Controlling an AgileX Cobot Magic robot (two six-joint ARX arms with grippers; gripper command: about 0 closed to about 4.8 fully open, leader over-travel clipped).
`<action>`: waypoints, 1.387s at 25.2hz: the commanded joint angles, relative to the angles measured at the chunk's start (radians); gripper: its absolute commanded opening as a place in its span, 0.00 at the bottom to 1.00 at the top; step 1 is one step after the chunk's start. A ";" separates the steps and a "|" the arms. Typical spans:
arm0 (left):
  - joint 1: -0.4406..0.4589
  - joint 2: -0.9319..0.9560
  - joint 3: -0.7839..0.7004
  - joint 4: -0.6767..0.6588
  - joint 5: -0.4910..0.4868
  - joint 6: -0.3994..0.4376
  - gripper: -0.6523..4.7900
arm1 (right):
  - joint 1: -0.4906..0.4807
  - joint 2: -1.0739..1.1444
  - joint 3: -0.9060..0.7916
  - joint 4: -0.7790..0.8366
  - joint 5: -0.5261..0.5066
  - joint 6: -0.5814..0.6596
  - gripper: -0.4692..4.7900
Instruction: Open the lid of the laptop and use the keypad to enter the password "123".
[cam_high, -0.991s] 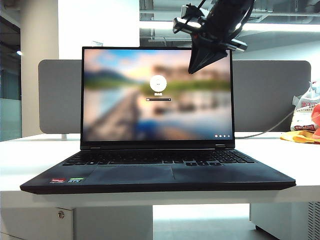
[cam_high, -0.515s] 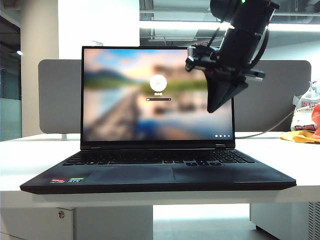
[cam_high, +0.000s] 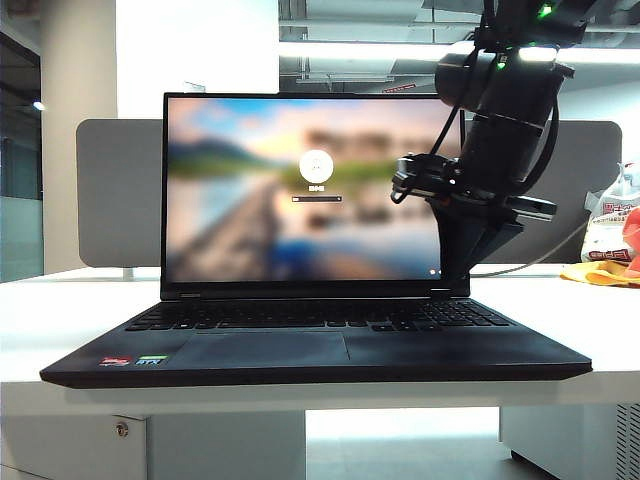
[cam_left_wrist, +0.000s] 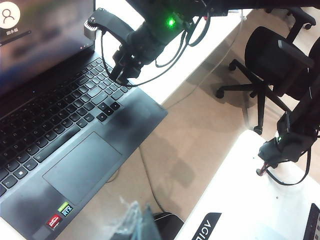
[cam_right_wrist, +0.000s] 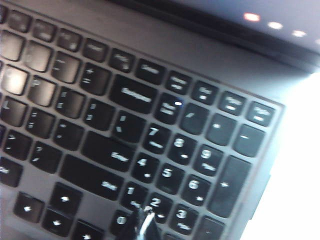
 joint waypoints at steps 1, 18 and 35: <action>-0.001 0.001 0.006 0.006 0.009 0.008 0.11 | 0.002 -0.002 -0.001 -0.009 -0.047 0.012 0.09; -0.001 0.049 0.006 0.004 0.030 0.014 0.11 | 0.002 0.044 -0.064 0.086 -0.068 0.035 0.09; -0.001 0.048 0.006 -0.013 0.030 0.019 0.11 | -0.002 -0.009 -0.065 0.066 0.030 0.004 0.09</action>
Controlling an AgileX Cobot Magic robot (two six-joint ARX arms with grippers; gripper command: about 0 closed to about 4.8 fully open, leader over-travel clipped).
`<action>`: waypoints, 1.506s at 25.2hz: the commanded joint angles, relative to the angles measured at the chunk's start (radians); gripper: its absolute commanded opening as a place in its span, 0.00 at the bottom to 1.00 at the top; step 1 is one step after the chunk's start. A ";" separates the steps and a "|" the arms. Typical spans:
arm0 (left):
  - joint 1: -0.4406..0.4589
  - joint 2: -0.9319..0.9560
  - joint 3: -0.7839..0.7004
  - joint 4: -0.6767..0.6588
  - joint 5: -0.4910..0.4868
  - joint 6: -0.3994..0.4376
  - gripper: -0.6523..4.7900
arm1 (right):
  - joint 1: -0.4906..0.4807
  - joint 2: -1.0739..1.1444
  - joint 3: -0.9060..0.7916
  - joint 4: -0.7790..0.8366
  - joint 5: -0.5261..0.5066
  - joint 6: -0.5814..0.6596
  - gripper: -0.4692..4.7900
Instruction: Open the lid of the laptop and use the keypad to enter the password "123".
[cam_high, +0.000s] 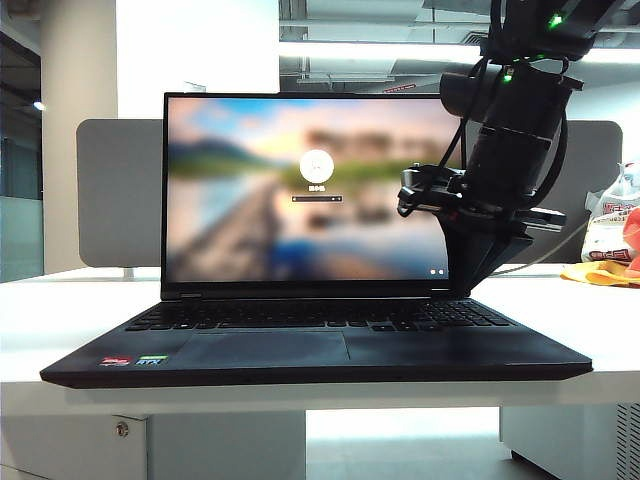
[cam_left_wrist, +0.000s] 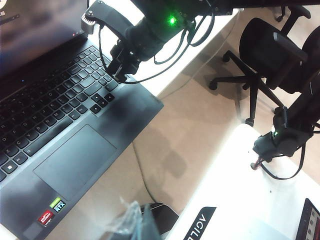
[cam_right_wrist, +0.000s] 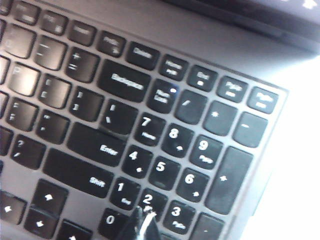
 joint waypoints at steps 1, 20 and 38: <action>-0.001 -0.002 0.006 -0.002 0.007 0.008 0.11 | 0.000 0.009 0.005 0.001 0.002 -0.003 0.09; -0.001 -0.002 0.006 -0.005 0.007 0.020 0.11 | 0.000 0.004 0.007 0.006 0.002 -0.004 0.09; -0.001 -0.002 0.006 -0.004 0.007 0.023 0.11 | -0.027 0.019 0.005 -0.041 0.021 -0.026 0.09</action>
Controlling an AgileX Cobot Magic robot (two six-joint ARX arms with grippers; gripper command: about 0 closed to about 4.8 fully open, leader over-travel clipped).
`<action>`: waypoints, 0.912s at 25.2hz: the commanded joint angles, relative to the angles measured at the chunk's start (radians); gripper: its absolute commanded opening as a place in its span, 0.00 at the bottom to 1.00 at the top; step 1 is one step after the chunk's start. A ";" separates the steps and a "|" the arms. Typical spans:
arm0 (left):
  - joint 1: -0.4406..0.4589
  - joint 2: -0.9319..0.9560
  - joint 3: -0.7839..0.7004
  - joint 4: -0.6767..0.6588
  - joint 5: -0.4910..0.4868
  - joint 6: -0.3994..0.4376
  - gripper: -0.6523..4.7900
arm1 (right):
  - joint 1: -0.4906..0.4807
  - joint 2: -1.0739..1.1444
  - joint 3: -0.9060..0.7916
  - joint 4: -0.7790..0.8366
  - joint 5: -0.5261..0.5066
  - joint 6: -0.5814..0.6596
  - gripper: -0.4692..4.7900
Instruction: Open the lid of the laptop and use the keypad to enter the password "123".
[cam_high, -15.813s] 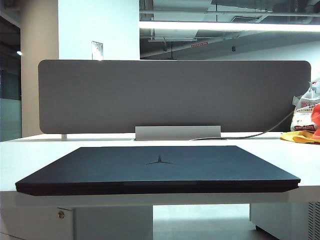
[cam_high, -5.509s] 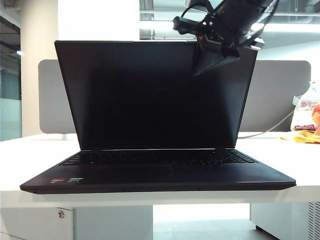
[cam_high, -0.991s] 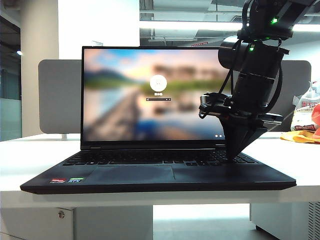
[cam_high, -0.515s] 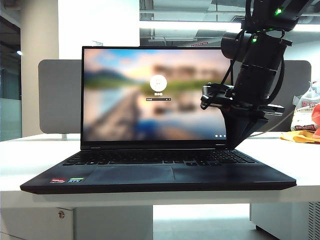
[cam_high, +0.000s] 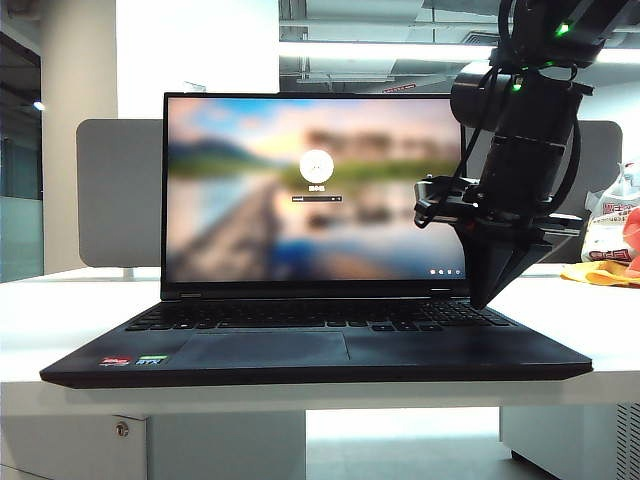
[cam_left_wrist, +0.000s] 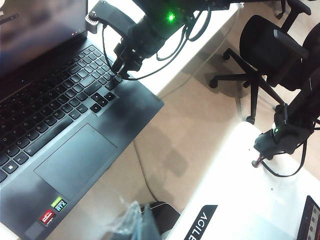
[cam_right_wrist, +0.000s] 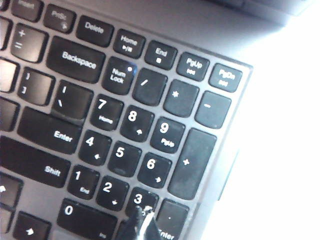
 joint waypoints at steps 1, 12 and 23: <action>-0.001 -0.002 0.006 0.002 0.007 0.007 0.11 | 0.002 0.013 0.003 -0.008 -0.010 -0.003 0.09; -0.001 -0.002 0.006 0.002 0.008 0.007 0.11 | 0.002 0.032 0.003 -0.020 -0.011 -0.003 0.09; -0.001 -0.002 0.006 0.002 0.007 0.007 0.11 | 0.002 0.045 0.005 -0.020 -0.018 -0.010 0.09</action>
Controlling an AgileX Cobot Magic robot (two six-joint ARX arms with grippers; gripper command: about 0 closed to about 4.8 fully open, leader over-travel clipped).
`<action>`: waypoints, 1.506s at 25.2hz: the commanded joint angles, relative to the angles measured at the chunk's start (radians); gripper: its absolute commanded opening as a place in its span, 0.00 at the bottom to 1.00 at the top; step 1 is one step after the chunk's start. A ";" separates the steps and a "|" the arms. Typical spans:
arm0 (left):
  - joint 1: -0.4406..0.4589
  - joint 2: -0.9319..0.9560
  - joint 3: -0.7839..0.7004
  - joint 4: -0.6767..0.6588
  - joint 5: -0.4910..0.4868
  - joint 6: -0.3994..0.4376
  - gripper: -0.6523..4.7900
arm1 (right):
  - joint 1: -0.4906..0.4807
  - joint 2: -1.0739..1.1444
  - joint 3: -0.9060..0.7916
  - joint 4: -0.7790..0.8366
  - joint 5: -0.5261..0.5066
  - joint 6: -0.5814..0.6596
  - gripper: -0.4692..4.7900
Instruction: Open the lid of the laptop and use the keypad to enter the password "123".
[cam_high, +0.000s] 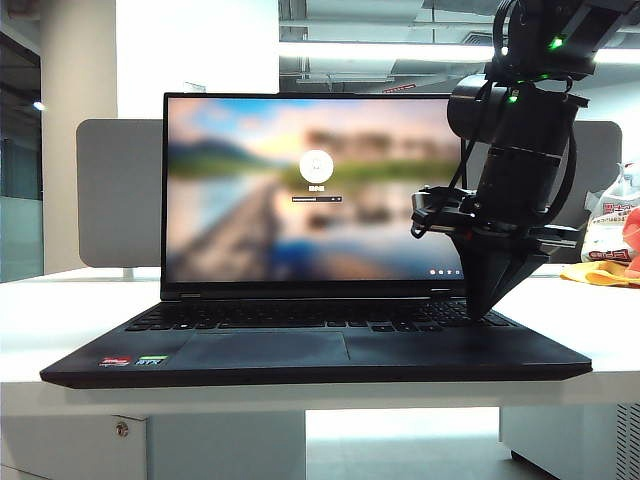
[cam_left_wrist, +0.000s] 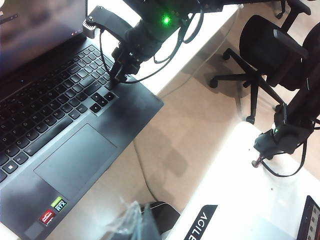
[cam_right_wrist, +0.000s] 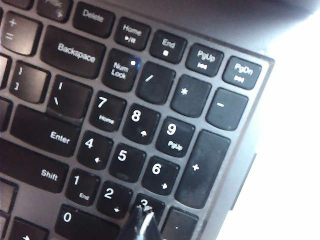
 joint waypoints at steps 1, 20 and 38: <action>-0.001 -0.002 0.006 0.002 0.006 0.007 0.11 | 0.002 -0.002 -0.005 0.007 -0.001 -0.009 0.09; -0.001 -0.322 -0.096 0.242 -0.462 -0.082 0.11 | 0.009 -0.728 -0.287 0.198 -0.010 0.071 0.09; -0.001 -0.859 -0.655 0.500 -0.641 -0.177 0.11 | 0.006 -1.593 -0.842 0.129 -0.011 0.178 0.09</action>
